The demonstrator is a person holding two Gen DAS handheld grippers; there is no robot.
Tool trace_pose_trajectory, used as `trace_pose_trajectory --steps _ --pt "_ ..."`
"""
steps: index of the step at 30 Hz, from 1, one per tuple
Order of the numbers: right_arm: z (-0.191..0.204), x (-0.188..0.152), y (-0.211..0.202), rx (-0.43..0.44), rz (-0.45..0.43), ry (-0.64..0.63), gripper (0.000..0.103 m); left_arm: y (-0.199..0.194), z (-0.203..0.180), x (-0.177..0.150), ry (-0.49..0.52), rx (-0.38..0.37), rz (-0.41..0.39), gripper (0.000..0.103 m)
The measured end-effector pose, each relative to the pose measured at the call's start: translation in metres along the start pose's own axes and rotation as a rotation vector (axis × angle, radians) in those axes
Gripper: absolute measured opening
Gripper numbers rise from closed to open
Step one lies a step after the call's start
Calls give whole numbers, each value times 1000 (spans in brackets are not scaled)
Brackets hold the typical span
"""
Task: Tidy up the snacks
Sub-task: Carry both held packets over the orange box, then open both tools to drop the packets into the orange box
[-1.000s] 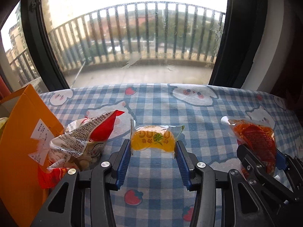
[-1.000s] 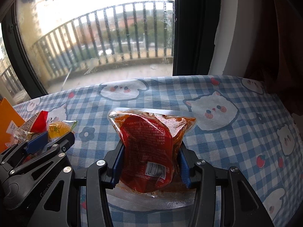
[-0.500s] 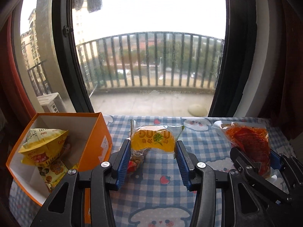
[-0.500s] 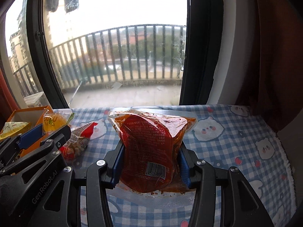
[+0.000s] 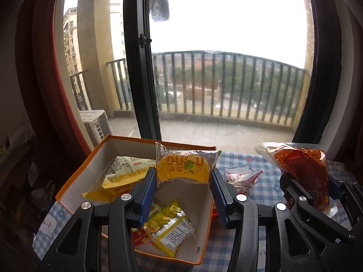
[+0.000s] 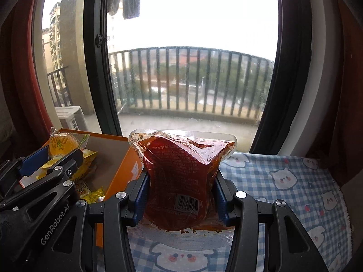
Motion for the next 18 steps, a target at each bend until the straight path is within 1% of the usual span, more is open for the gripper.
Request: trace_pose_trajectory --steps 5,11,13,18 --pt "57 -2 14 65 26 -33 52 5 60 -8 -42 58 18 48" --pt "121 -4 30 132 55 -85 52 17 116 -12 -93 121 47 48" --pt "138 -5 36 150 64 -100 52 21 129 -14 -103 135 59 48" --pt "167 -9 49 178 101 -123 52 34 146 -16 -100 160 85 48"
Point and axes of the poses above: each gripper's, at about its wrist camera, not at the fingertips, and y roughly the way its jaws point, z to its left, x to its top, the point moved 5 cm from there along y, roughly the way its jaws point, and after that the axes turned 1 degree about x, right-handed, at the moved point
